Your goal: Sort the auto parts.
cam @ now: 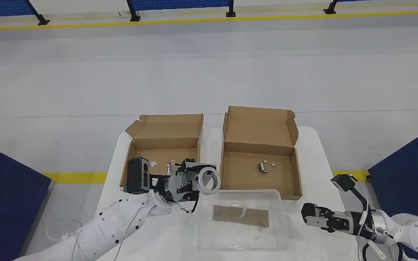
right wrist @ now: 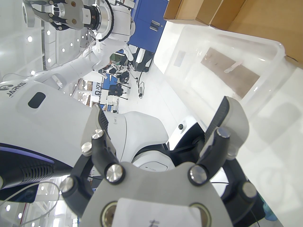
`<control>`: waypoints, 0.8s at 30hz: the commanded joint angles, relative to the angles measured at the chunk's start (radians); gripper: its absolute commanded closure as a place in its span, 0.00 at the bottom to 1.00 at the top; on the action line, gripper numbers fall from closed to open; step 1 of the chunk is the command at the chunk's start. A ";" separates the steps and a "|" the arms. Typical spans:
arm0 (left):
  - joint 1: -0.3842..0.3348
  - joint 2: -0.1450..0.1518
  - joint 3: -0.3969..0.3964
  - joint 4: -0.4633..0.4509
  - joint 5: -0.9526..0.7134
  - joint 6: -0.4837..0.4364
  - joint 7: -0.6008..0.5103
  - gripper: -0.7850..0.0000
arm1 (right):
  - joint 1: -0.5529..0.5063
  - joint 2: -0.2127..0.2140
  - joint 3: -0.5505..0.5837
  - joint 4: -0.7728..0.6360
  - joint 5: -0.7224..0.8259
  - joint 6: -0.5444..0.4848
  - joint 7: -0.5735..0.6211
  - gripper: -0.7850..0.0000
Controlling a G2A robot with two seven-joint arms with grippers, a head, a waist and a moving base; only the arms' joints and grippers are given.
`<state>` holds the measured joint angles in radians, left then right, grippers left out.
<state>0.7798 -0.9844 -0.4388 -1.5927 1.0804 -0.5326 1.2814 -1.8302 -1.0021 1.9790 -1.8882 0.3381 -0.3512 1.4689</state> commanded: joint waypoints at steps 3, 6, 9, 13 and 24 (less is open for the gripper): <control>-0.001 0.000 0.001 0.000 0.000 -0.001 0.000 1.00 | 0.000 0.000 0.000 0.000 0.000 0.000 0.000 0.00; -0.001 0.000 0.001 0.000 0.000 -0.001 0.000 1.00 | 0.000 0.000 0.000 0.000 0.000 0.000 0.000 0.00; -0.001 0.000 0.001 0.000 0.000 -0.001 0.000 1.00 | 0.000 0.000 0.000 0.000 0.000 0.000 0.000 0.00; 0.026 -0.005 -0.037 -0.036 -0.040 -0.002 -0.030 1.00 | 0.000 0.000 0.000 0.000 0.000 0.000 0.000 0.00; 0.080 -0.036 -0.150 -0.086 -0.180 0.002 -0.013 1.00 | 0.000 0.000 0.000 0.000 0.000 0.000 0.000 0.00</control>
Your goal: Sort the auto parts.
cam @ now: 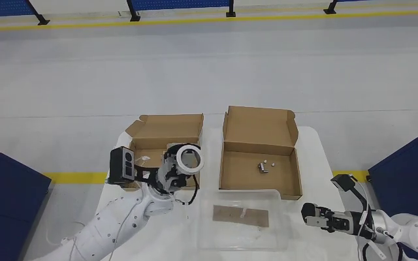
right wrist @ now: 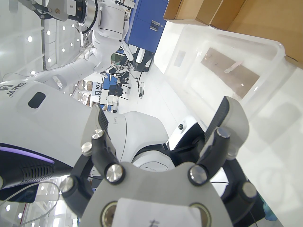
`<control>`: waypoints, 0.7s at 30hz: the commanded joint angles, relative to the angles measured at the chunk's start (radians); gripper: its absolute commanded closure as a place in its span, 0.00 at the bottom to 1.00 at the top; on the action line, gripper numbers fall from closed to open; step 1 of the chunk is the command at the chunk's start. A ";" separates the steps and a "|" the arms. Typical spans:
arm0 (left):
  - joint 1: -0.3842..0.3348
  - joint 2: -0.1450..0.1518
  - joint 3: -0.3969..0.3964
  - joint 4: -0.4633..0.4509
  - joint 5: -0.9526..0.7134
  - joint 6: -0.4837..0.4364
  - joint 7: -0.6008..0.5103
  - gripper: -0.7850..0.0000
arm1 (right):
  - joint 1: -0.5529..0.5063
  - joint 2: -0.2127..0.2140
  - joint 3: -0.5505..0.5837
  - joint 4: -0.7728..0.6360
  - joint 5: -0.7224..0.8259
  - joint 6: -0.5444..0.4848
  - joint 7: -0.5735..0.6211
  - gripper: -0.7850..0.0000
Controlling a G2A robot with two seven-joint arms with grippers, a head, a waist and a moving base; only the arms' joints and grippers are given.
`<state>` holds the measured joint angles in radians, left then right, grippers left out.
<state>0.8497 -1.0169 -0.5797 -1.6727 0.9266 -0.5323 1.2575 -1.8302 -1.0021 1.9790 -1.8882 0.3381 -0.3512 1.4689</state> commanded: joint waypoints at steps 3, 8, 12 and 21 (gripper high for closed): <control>0.013 -0.005 -0.014 -0.008 -0.035 0.006 0.014 1.00 | 0.000 0.000 0.000 0.000 0.000 0.000 0.000 0.00; 0.013 -0.005 -0.014 -0.008 -0.035 0.006 0.014 1.00 | 0.000 0.000 0.000 0.000 0.000 0.000 0.000 0.00; 0.047 -0.012 -0.052 -0.050 -0.083 0.032 0.007 1.00 | 0.000 0.000 0.000 0.000 0.000 0.000 0.000 0.00; 0.110 -0.030 -0.133 -0.109 -0.135 -0.024 0.006 1.00 | 0.000 0.000 0.000 0.000 0.000 0.000 0.000 0.00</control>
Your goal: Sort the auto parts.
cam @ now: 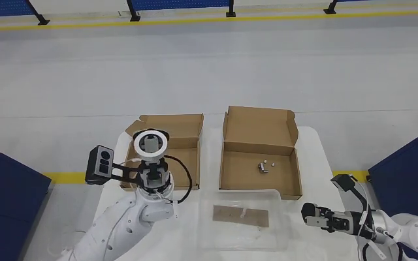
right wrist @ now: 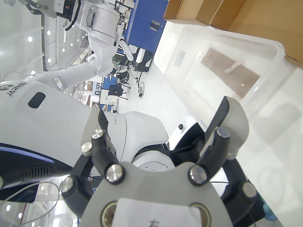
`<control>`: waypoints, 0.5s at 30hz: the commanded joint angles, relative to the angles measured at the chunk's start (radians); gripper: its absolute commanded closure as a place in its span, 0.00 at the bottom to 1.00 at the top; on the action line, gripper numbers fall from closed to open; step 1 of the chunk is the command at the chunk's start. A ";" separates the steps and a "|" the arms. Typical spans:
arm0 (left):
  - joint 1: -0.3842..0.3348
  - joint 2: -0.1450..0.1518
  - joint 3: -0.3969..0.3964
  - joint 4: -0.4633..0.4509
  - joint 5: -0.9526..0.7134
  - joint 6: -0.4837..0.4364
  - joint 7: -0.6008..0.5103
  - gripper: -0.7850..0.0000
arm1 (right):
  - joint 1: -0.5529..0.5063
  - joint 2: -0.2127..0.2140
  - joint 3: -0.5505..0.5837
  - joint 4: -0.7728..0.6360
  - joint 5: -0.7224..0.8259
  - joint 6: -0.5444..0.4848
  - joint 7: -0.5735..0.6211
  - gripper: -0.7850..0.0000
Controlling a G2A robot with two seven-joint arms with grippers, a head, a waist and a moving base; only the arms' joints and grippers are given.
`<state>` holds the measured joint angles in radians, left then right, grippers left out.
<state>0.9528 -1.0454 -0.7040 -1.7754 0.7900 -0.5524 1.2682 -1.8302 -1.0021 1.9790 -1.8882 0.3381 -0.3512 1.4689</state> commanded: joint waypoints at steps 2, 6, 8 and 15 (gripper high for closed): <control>0.018 -0.006 -0.023 -0.016 0.013 -0.014 -0.016 1.00 | 0.000 0.000 0.000 0.000 0.000 0.000 0.000 0.00; 0.035 -0.011 -0.055 -0.022 0.089 0.000 -0.054 1.00 | 0.000 0.000 0.000 0.000 0.000 0.000 0.000 0.00; 0.042 -0.011 -0.072 -0.025 0.150 0.012 -0.076 1.00 | 0.000 0.000 0.000 0.000 0.000 0.000 0.000 0.00; 0.063 -0.018 -0.110 -0.042 0.306 0.022 -0.111 1.00 | 0.000 0.000 0.000 0.000 0.000 0.000 0.000 0.00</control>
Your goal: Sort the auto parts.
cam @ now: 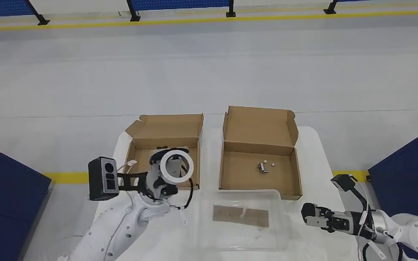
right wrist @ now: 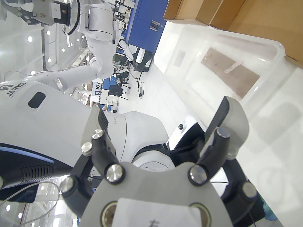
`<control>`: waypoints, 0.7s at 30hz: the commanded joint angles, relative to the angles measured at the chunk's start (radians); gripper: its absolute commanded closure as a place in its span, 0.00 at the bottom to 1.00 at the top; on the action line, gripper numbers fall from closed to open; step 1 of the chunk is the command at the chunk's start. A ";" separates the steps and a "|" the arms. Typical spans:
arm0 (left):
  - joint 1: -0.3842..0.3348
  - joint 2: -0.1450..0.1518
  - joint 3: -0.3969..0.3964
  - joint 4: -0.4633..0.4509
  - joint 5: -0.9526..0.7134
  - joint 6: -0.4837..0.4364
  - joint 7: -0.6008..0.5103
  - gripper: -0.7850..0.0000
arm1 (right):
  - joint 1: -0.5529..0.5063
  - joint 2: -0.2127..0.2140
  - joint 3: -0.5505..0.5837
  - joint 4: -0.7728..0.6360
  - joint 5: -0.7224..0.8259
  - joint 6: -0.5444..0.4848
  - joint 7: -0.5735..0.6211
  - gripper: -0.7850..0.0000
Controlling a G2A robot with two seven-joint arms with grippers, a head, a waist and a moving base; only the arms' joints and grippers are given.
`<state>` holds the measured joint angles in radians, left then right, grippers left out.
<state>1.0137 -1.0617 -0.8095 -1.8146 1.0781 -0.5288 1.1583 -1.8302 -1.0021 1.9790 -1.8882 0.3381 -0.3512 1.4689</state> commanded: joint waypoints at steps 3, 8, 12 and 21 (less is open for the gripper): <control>0.012 -0.007 -0.011 -0.014 0.032 -0.009 0.003 1.00 | 0.000 0.000 0.000 0.000 0.000 0.000 0.000 0.00; 0.030 -0.021 -0.015 -0.024 -0.046 -0.046 0.027 1.00 | 0.000 0.000 0.000 0.000 0.000 0.000 0.000 0.00; 0.038 -0.033 -0.024 -0.029 -0.111 -0.076 0.026 1.00 | 0.000 0.000 0.000 0.000 0.000 0.000 0.000 0.00; 0.052 -0.053 -0.058 -0.032 -0.136 -0.102 -0.013 1.00 | 0.000 0.000 0.000 0.000 0.000 0.000 0.000 0.00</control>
<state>1.0642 -1.1134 -0.8624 -1.8483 0.9278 -0.6310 1.1503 -1.8302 -1.0021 1.9790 -1.8882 0.3381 -0.3512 1.4689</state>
